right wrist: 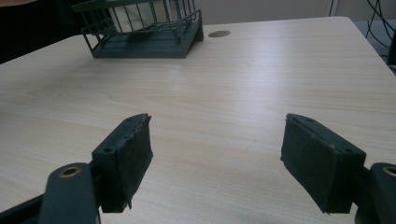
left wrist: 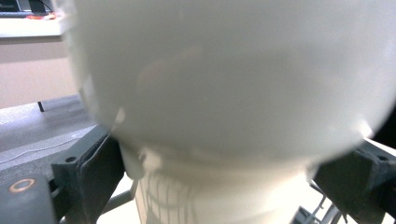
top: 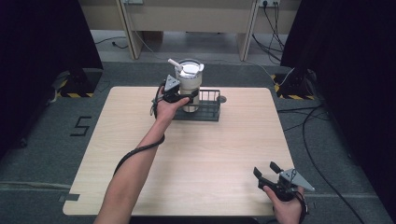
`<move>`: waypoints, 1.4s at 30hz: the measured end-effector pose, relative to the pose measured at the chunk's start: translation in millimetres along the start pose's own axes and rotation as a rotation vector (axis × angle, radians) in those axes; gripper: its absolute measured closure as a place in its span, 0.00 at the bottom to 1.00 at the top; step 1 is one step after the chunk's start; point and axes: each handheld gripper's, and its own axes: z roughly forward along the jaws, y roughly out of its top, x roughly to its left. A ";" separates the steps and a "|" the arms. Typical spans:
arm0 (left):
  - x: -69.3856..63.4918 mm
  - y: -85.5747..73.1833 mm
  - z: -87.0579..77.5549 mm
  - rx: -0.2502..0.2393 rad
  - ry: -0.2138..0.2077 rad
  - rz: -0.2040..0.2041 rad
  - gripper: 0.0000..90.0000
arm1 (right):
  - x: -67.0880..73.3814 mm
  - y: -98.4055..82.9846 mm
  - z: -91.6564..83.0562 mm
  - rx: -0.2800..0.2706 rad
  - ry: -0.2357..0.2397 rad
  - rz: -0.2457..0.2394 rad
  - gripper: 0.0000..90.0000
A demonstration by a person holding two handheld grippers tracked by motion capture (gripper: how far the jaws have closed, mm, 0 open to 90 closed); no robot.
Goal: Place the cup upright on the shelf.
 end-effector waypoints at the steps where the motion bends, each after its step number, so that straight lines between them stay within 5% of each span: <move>1: 0.3 -0.5 -0.9 0.002 -0.001 0.001 0.10 | 0.0 0.0 0.1 0.000 0.001 0.000 0.27; 19: 3.3 1.7 -38.6 0.012 -0.001 0.054 0.16 | 0.4 0.3 0.4 0.005 -0.007 -0.014 0.27; 42: 3.2 -2.8 -102.3 0.019 -0.031 0.065 0.16 | 1.6 0.2 0.6 0.005 -0.014 -0.012 0.27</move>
